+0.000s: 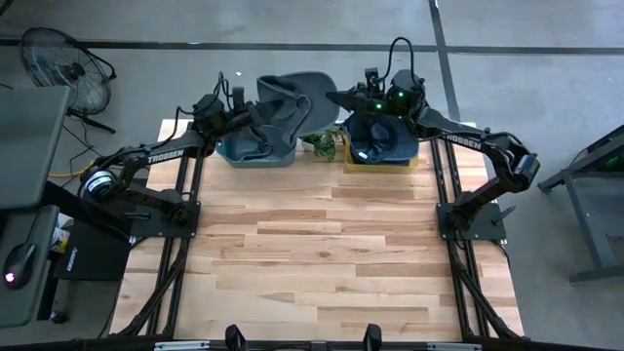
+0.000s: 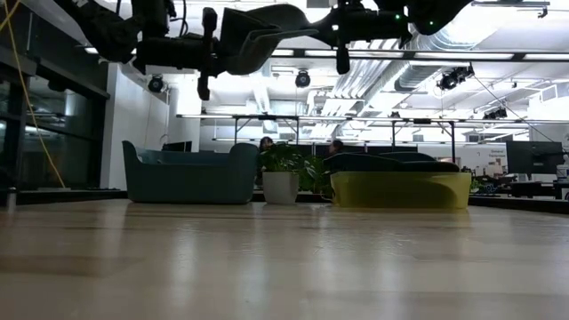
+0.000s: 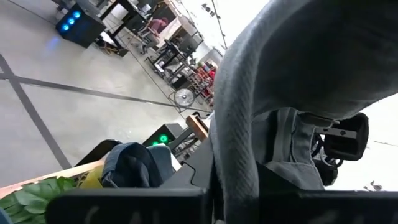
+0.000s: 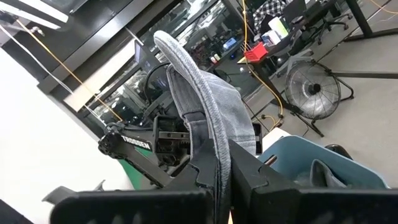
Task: Pick & Place hat
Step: Put the gray cap into the green bin
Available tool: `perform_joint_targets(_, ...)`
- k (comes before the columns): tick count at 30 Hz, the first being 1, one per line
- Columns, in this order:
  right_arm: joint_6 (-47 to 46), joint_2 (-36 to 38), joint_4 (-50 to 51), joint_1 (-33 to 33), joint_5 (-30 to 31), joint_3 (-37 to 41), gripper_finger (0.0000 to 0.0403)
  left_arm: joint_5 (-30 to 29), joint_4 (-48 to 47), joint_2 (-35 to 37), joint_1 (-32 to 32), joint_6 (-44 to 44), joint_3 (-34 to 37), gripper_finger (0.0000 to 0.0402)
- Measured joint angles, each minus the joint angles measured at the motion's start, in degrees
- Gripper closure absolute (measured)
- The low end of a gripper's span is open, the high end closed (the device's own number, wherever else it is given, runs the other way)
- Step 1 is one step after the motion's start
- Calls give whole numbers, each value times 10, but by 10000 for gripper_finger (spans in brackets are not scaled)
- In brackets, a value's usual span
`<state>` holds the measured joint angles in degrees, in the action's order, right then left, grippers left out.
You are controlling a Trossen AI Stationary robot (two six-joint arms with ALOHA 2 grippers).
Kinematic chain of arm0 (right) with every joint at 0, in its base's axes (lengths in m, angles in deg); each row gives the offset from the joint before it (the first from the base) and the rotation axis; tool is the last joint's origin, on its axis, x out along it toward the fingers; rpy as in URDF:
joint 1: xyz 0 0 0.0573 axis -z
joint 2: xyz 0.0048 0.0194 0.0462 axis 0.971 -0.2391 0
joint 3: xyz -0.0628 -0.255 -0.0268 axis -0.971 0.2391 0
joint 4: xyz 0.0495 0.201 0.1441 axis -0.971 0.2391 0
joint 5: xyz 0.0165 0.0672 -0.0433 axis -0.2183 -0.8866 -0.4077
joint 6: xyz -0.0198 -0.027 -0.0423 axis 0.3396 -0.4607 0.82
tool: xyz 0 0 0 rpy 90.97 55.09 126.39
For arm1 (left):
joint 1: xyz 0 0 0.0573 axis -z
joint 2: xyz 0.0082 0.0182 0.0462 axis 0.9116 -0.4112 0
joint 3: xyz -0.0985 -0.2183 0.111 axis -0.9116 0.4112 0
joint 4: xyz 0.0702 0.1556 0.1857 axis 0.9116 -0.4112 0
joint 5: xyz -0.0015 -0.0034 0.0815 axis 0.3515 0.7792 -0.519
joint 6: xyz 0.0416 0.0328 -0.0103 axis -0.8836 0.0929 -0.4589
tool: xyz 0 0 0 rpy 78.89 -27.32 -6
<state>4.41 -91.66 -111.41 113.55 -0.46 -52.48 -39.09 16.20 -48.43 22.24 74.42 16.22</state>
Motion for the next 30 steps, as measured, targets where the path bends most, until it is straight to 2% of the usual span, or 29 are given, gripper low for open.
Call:
perform_joint_targets(6,21,0,12,0,-6,0,386,-6,-14,0,0,1,0,397)
perform_joint_targets(13,17,0,15,9,-22,0,308,-6,-13,0,0,8,0,399)
perform_joint_targets(21,-6,6,19,47,-109,0,227,-9,-30,0,-1,32,0,400)
perform_joint_targets(25,13,31,48,66,-115,0,208,7,-79,10,-30,59,0,401)
perform_joint_targets(30,54,71,131,97,-113,0,203,49,-123,26,-88,108,0,401)
